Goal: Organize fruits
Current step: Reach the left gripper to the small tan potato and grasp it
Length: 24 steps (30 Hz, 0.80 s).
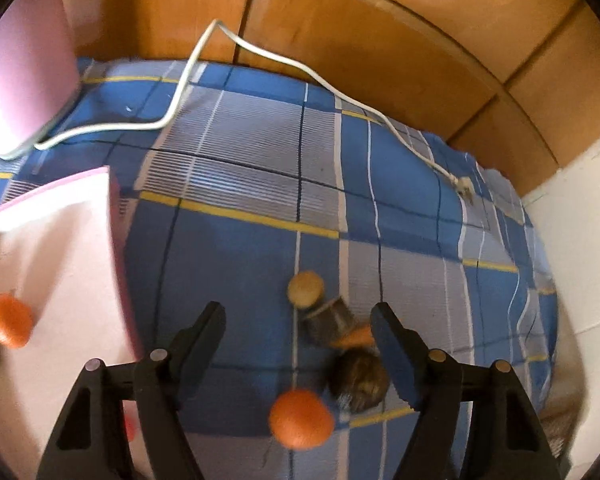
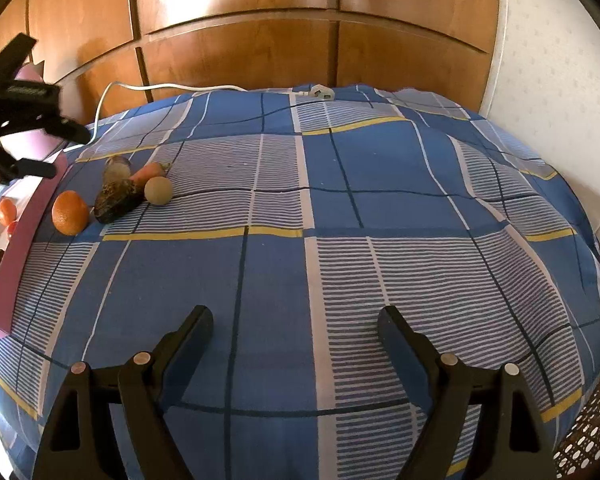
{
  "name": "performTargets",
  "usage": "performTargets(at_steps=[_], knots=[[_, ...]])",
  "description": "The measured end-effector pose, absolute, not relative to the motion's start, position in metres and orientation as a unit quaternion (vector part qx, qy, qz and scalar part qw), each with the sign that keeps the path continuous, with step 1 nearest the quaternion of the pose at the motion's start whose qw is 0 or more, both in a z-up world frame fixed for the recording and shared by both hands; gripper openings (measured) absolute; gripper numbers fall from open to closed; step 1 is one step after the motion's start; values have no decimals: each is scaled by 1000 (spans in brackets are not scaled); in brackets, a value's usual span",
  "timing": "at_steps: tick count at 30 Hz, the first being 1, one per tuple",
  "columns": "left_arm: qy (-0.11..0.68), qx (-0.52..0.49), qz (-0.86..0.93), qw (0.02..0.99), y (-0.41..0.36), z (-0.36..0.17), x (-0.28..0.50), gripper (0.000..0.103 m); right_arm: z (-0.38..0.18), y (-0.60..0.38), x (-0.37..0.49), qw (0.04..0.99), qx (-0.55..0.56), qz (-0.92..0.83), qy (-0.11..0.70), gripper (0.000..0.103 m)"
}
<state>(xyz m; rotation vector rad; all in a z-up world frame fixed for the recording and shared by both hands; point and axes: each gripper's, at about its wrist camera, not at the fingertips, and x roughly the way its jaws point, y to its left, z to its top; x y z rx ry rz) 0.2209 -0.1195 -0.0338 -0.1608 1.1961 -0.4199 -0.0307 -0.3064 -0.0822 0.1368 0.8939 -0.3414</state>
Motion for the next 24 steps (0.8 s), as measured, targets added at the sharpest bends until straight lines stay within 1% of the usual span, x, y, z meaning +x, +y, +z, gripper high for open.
performTargets(at_steps=[3, 5, 7, 10, 12, 13, 14, 16, 21, 22, 23, 24], knots=[[573, -93, -188, 792, -125, -45, 237, 72, -82, -305, -29, 886, 63, -159, 432, 86], [590, -112, -184, 778, -127, -58, 247, 63, -83, -304, -27, 885, 62, -157, 433, 86], [604, -126, -175, 767, -126, -68, 254, 58, -83, -303, -27, 885, 62, -155, 434, 86], [597, -131, -174, 772, -129, -68, 258, 57, -83, -303, -26, 885, 61, -152, 435, 86], [597, -129, -177, 772, -133, -69, 258, 49, -83, -303, -26, 885, 61, -151, 436, 86], [595, -124, -178, 774, -134, -69, 256, 41, -83, -303, -25, 885, 61, -151, 436, 86], [594, -118, -180, 775, -137, -70, 254, 35, -84, -303, -25, 885, 61, -151, 436, 86], [590, -111, -185, 778, -139, -70, 249, 33, -84, -303, -24, 885, 60, -151, 436, 86], [584, -106, -190, 782, -138, -68, 242, 34, -84, -302, -24, 885, 59, -151, 436, 86], [581, -103, -190, 784, -139, -67, 241, 27, -84, -302, -24, 885, 59, -152, 436, 86], [578, -99, -189, 788, -138, -66, 240, 24, -84, -302, -24, 885, 59, -153, 436, 86], [575, -96, -191, 790, -138, -64, 239, 24, -84, -302, -24, 884, 60, -153, 437, 86]])
